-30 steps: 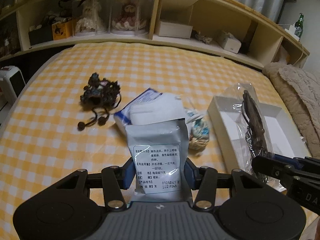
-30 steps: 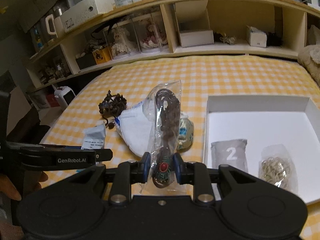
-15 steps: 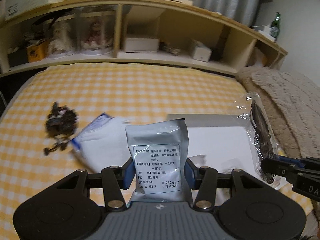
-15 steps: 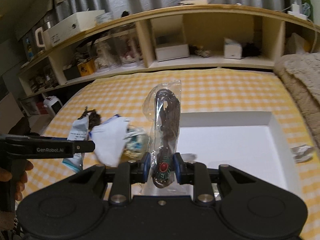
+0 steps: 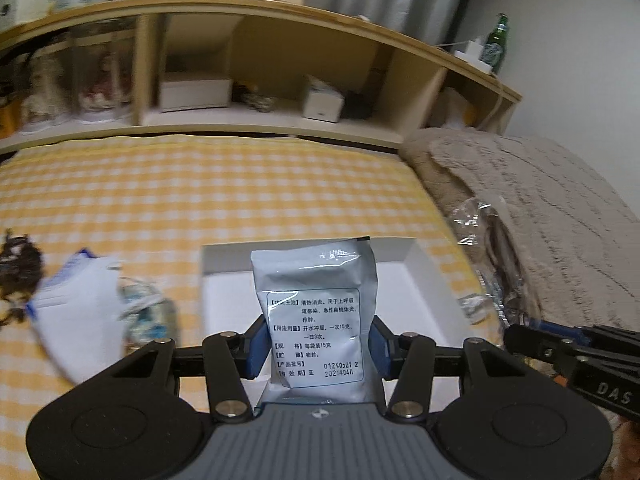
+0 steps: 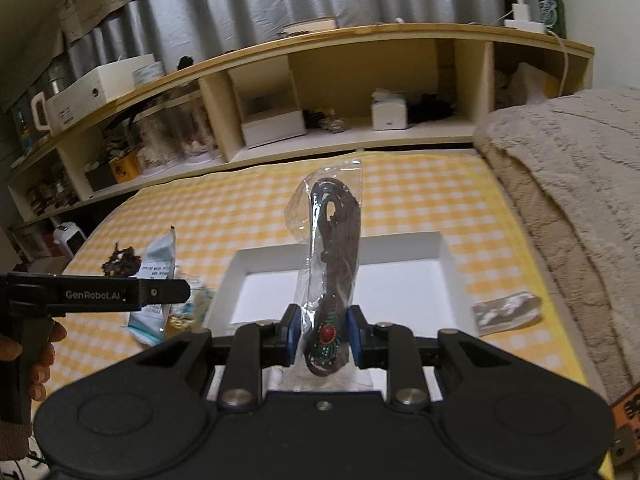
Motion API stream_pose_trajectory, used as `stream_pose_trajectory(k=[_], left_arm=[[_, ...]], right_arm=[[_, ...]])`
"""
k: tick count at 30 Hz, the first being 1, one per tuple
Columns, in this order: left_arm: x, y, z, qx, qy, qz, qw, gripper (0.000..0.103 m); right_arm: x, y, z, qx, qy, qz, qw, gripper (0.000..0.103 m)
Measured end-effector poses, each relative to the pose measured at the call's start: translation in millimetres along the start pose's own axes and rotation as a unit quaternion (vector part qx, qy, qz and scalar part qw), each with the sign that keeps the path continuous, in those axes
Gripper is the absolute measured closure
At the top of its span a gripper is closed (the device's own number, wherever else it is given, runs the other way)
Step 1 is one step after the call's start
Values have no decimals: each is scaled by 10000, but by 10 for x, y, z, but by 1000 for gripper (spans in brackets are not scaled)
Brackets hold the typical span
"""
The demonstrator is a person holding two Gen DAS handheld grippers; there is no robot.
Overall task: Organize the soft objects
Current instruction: 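Carry the sachet with the left tool while the right tool carries the strap bag into the box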
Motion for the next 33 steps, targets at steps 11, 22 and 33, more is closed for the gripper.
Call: stream_pose_trajectory(k=[11,22,33], left_arm=[[25,-664,678,-931,64,-181,9955,51],[-240,-1484,963,-1755,927,-937,9756,51],[-371,-1754,936,-1530,1021,-1197,9756,34]], right_arm=[[27,-24,600,-295,-96,-43,9995,77],[-87,-307,1043,-386,-269,-408,9981,77],[-254,-790,1116,-330,-197,-981,9944,77]])
Point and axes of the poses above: each gripper's, at about its wrist camera, not at the fingertips, and y roughly against the way its jaws point, z to its right, x to its top, the point moved 2 cm from there along -y, roughly the way its jaws point, and after that the axes turned 14 degrees about -y, right-handed, at the moved point
